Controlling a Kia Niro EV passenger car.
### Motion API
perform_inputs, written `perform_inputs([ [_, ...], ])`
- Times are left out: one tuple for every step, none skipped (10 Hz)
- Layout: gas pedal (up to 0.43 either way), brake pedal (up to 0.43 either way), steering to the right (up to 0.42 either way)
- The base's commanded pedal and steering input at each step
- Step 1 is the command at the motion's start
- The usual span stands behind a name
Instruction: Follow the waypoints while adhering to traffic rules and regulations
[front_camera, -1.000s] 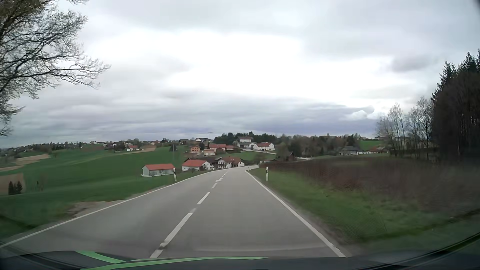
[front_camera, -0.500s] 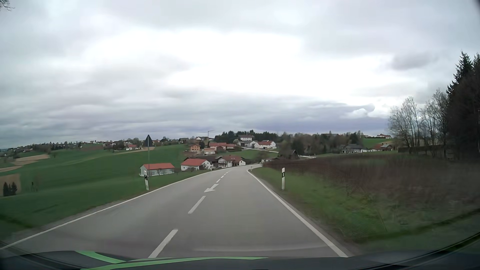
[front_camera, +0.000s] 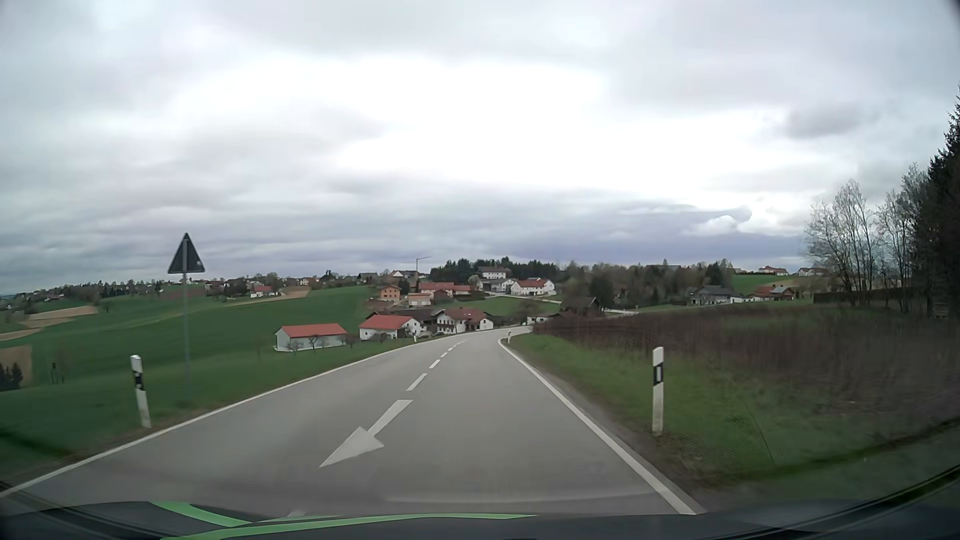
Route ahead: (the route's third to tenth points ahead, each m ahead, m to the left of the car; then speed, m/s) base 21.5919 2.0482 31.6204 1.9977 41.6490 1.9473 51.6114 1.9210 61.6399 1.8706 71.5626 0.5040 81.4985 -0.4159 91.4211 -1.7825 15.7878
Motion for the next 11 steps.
perform_inputs([
  [0.02, 0.0, -0.001],
  [0.02, 0.0, 0.0],
  [0.02, 0.0, 0.001],
  [0.008, 0.0, 0.003],
  [0.008, 0.0, 0.004],
  [0.0, 0.0, 0.004],
  [0.0, 0.0, 0.004],
  [0.0, 0.0, 0.004],
  [0.0, 0.0, 0.004],
  [0.0, 0.0, 0.004],
  [0.0, 0.0, 0.003],
])
